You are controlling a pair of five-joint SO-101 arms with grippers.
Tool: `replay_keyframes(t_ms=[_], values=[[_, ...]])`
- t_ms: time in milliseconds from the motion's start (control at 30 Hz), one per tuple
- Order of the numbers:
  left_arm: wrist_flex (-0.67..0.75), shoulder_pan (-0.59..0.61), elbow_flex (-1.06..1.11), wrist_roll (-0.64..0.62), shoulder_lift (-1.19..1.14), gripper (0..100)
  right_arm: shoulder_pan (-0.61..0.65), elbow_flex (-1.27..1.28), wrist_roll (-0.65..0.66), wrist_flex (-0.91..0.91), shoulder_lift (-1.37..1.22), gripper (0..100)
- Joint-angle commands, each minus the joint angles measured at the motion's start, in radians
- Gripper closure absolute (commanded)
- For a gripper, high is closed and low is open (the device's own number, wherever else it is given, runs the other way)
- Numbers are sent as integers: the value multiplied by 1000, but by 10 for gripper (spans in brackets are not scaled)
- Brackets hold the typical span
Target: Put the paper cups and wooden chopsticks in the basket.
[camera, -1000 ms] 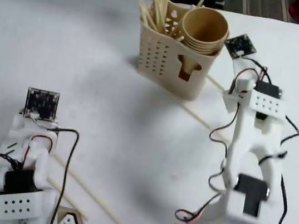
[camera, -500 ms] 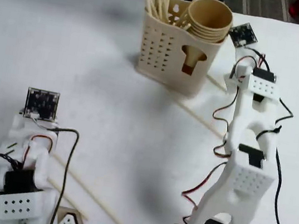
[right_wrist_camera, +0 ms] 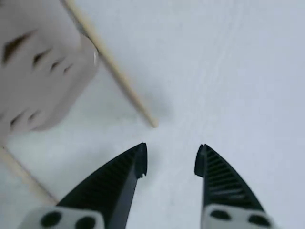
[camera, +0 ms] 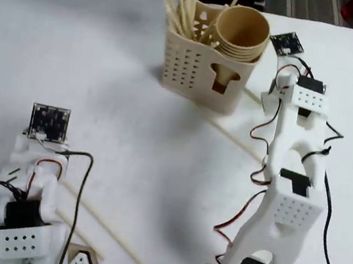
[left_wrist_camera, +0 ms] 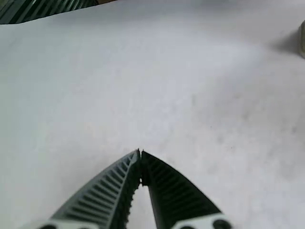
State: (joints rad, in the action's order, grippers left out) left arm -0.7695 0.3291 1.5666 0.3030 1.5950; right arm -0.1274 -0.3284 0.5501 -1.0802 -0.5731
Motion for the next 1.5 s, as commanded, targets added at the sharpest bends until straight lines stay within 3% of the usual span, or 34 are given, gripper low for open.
replay_keyframes(t_ms=[0, 200, 500, 633, 833, 1000, 1233, 1467], values=[[-3, 10, -3, 11, 13, 977, 18, -11, -14, -27, 88, 826], [-3, 10, -3, 11, 13, 977, 16, -11, -18, -90, 151, 826], [-3, 10, -3, 11, 13, 977, 1, -11, -169, -159, 277, 826], [-3, 10, -3, 11, 13, 977, 2, -15, -308, -148, 271, 825], [-3, 10, -3, 11, 13, 977, 4, -15, -568, 15, 145, 824], [-3, 10, 2, 11, 13, 977, 21, -17, -545, 157, 13, 825], [5, 10, 8, 12, 13, 977, 64, -18, -511, 199, -65, 825], [5, 10, 8, 12, 13, 977, 59, -18, -647, 317, -90, 824]])
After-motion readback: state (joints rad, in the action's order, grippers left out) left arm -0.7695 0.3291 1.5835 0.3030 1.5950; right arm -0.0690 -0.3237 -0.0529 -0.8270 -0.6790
